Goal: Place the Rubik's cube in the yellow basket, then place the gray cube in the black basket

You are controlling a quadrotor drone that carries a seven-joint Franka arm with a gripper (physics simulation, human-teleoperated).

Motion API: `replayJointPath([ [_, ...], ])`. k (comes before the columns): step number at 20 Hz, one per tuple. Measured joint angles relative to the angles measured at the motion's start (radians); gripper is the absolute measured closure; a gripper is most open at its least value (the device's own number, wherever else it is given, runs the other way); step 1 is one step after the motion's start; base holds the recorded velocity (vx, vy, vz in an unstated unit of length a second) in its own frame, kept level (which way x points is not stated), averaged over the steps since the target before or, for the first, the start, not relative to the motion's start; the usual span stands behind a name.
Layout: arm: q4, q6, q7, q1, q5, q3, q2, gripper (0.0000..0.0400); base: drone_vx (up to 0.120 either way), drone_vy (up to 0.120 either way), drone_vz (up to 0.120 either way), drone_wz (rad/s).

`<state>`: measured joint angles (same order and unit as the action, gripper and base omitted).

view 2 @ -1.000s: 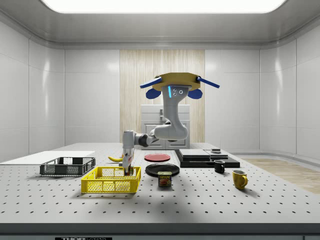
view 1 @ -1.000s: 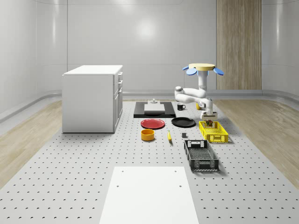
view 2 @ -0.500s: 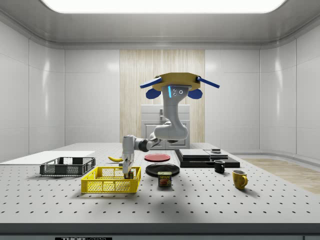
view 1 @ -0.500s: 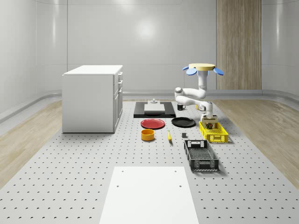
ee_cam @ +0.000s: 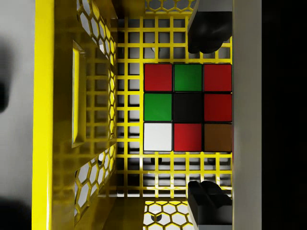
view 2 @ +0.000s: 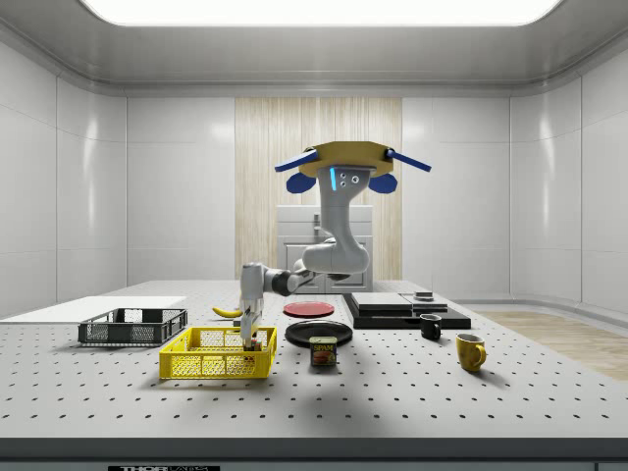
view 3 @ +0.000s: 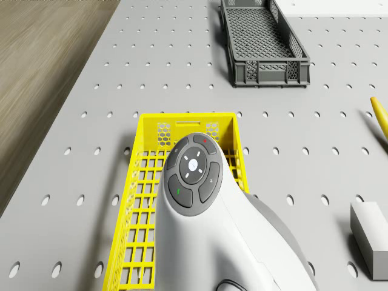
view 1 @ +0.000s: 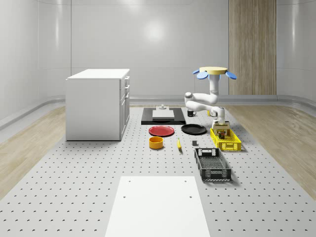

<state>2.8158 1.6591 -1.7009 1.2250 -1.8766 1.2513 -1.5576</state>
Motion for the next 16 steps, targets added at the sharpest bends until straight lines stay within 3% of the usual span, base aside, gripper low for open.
replayJointPath([
  [4, 0.011, -0.016, 0.001, -0.008, 0.036, 0.039, 0.002, 0.0002, 0.0, 0.0, 0.12, 0.0],
  [6, 0.014, -0.021, 0.001, -0.01, 0.046, 0.05, 0.002, 0.0001, 0.06, -0.1, 0.12, 0.0],
  [16, 0.018, -0.027, 0.001, -0.012, 0.065, 0.069, 0.002, 0.0, 0.108, -0.12, 0.004, 0.0],
])
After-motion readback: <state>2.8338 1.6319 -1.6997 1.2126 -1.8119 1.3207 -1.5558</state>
